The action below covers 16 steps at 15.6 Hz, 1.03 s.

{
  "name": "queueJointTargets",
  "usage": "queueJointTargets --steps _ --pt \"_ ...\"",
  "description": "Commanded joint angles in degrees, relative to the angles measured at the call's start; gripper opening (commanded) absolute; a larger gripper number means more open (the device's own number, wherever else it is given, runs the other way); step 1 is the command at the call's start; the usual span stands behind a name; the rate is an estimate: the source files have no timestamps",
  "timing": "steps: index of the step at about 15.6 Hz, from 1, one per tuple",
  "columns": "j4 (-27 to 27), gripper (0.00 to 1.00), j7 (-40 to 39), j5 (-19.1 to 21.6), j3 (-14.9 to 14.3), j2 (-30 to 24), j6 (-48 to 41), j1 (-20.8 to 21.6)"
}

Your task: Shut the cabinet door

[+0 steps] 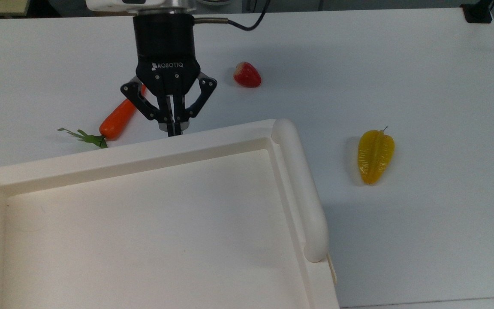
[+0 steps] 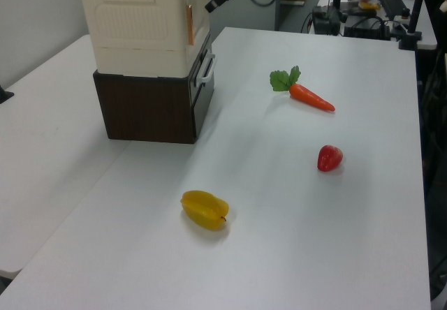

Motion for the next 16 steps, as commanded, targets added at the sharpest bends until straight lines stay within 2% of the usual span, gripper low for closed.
queueJointTargets --steps 1,5,6,8,9,10,11,12,13,16 --pt "-2.38 0.06 0.71 -0.16 0.56 -7.65 -19.75 -3.98" --pt "-2.73 0.07 -1.4 -0.6 0.91 -12.84 -40.33 -8.91" --pt "-2.99 0.08 -1.31 -2.26 1.26 -13.72 -44.12 -9.97" --pt "-3.96 0.17 -0.79 -6.48 1.53 -15.3 -48.97 -11.03" --pt "-5.18 0.27 -0.61 -7.36 1.62 -16.44 -50.99 -11.47" --pt "-6.93 0.45 -0.35 -8.33 1.71 -18.02 -52.49 -12.25" --pt "-8.52 0.84 -0.26 -10.17 2.14 -19.43 -53.29 -12.87" --pt "-10.45 1.0 -0.26 -12.88 3.19 -20.66 -53.56 -13.31" --pt "-12.21 1.0 -0.26 -15.0 4.42 -21.72 -53.65 -13.93" --pt "-14.77 1.0 -0.08 -16.95 6.98 -23.05 -55.13 -15.34"
